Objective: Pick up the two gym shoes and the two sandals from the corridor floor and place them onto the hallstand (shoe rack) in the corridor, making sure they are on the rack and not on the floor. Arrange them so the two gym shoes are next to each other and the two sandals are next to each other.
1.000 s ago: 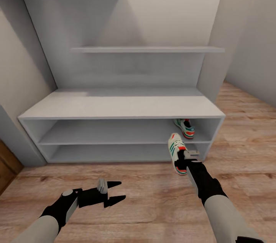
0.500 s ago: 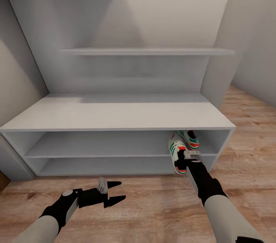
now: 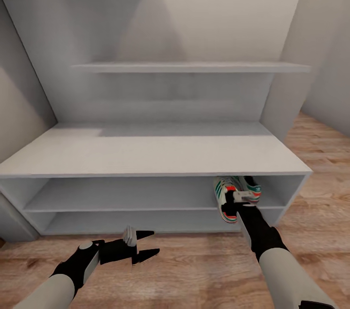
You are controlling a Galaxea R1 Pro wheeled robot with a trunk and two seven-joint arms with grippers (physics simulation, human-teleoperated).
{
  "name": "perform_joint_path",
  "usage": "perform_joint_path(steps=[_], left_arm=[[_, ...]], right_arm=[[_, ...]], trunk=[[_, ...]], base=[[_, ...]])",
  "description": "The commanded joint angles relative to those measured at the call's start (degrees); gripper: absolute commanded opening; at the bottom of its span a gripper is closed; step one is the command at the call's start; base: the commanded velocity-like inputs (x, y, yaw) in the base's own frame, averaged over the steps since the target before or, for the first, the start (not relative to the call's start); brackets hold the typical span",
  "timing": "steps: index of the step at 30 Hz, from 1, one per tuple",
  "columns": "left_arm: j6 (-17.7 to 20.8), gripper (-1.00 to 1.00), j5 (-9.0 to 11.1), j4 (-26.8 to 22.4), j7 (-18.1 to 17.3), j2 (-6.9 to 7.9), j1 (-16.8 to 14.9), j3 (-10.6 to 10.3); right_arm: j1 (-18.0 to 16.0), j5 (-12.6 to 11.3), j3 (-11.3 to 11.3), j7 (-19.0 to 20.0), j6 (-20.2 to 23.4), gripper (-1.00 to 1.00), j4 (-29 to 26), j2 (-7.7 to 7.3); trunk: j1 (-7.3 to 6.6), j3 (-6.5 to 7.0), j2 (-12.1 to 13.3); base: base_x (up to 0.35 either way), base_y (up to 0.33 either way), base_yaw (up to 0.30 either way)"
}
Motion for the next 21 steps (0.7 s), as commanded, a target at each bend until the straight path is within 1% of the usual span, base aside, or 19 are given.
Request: perform_joint_path(steps=[1,4,7,12,21], left_arm=[[-0.6,1.00,-0.2,0.0,-0.1,-0.03,0.0,0.2],[-0.6,1.00,-0.2,0.0,-0.1,-0.04,0.0,0.2],[-0.6,1.00,-0.2,0.0,-0.1,-0.15,0.0,0.2],[-0.6,1.00,-0.3,0.0,-0.1,-0.65,0.0,0.2],[-0.5,1.00,-0.3,0.0,-0.2,-0.90,0.0,0.2]], right_arm=[[0.0,0.5,-0.3,0.1,0.3,-1.00,-0.1,0.07],[0.0,0.5,-0.3,0.1,0.3,-1.00,-0.1,0.07],[0.0,0.5,-0.2,0.1,0.3,-1.00,-0.1,0.07],[0.0,0.5,-0.3,0.1,0.3,-1.00,-0.1,0.07],[0.0,0.5,-0.1,0.1,0.3,-1.00,-0.1,0.07]], trunk=[[0.02,-0.05,0.0],[0.02,-0.05,0.0],[0.02,-0.05,0.0],[0.02,-0.05,0.0],[0.02,-0.05,0.0]], base=[[0.313,0.000,0.000],[0.284,0.000,0.000],[0.119,0.000,0.000],[0.030,0.000,0.000],[0.003,0.000,0.000]])
